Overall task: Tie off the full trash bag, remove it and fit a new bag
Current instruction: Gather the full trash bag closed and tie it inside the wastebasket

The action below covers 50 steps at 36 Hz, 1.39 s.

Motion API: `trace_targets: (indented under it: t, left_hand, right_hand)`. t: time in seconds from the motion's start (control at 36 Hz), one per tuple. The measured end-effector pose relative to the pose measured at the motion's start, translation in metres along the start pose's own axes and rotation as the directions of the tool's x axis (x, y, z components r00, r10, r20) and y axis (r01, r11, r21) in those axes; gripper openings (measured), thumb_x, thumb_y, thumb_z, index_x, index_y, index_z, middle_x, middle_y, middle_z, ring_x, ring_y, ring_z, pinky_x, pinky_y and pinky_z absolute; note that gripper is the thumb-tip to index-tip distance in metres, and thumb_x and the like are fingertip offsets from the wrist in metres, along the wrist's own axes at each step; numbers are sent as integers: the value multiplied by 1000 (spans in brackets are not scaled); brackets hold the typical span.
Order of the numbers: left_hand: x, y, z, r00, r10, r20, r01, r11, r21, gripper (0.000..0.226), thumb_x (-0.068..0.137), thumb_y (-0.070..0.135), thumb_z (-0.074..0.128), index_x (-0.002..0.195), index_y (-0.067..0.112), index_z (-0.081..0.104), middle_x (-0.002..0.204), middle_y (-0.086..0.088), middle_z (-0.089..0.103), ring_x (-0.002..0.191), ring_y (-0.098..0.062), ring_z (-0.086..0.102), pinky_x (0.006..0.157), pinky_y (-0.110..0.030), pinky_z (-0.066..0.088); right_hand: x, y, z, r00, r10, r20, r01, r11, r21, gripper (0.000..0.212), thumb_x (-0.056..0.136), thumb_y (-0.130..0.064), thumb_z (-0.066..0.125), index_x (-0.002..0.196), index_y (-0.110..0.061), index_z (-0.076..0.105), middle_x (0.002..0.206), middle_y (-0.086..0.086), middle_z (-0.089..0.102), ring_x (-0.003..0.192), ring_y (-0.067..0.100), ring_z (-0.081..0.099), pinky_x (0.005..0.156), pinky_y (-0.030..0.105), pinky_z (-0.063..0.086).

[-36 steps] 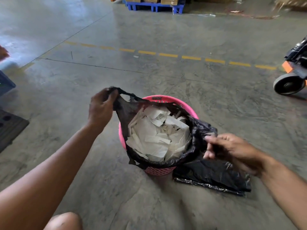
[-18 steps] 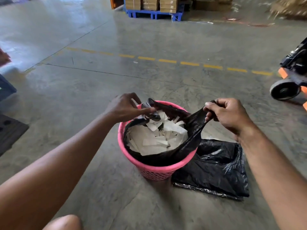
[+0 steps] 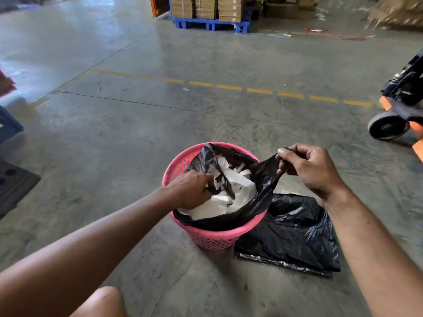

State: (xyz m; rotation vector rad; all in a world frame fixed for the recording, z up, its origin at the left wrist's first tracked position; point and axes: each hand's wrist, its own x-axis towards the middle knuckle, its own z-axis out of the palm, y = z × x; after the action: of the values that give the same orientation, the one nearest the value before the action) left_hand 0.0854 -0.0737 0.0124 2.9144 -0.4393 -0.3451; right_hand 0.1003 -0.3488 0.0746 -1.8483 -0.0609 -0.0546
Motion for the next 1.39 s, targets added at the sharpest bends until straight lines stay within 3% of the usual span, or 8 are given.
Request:
trace_targets:
  t: [0.22,0.36,0.53,0.67,0.83,0.92,1.22,1.39]
  left_hand:
    - [2,-3,-38,999,-41,-31,1,611,-791,31,79,30,52,62,11,70,77,-8,62,69,-13,54,71,-28,45]
    - [8,-17,-44,886,-235,-401,-261,462,-847,19,71,20,64,66,7,76,118,1,54,115,-12,53,96,-20,43]
    - [17,-13,-38,942,-204,-268,-248,116,-962,21,77,4,53,92,-9,62,99,-12,77,81,-13,71,75,-22,52]
    - [22,4,-33,973,33,-230,-229,307,-924,50,72,-2,61,122,4,61,100,-18,65,84,-21,61,72,-27,51]
    - [29,26,-23,975,165,-146,-218,636,-740,35,80,-3,75,66,28,67,59,15,66,58,5,59,57,-21,49]
    - [32,32,-15,974,150,-172,-228,592,-773,19,95,11,53,81,1,61,65,-10,60,54,7,56,55,-19,42]
    - [34,32,-26,997,49,-64,-79,399,-914,49,112,34,23,109,16,69,77,19,74,67,6,65,65,-17,52]
    - [41,27,-29,979,149,-138,-183,357,-916,52,113,25,21,136,-3,59,137,-14,65,128,-15,61,114,-28,43]
  right_hand:
    - [-2,0,11,999,-48,-14,48,999,-7,23,93,-20,68,76,-5,72,63,4,69,59,13,64,59,15,46]
    - [7,1,22,989,-120,-81,95,962,-257,27,87,-32,72,74,-8,70,73,5,62,63,8,55,67,25,43]
    - [10,-22,48,971,-231,59,231,851,-471,19,86,-33,71,77,-16,70,97,-5,71,77,12,66,74,28,50]
    - [11,-37,76,914,-259,313,398,725,-562,18,84,-37,68,81,-20,67,87,-2,62,77,15,59,72,29,45]
    - [20,-50,96,831,-284,478,543,602,-586,12,81,-36,68,77,-26,64,104,1,56,102,21,56,87,31,44]
    - [25,-49,95,840,-277,466,519,660,-543,14,80,-40,69,78,-27,64,102,0,58,95,17,59,86,34,47]
    - [20,13,73,935,-236,264,331,847,-415,33,76,-16,70,106,-28,73,96,-7,78,89,7,74,85,32,59]
    - [17,23,82,975,-220,23,220,964,-150,24,77,-17,81,100,-24,83,97,-10,81,94,-3,74,89,21,57]
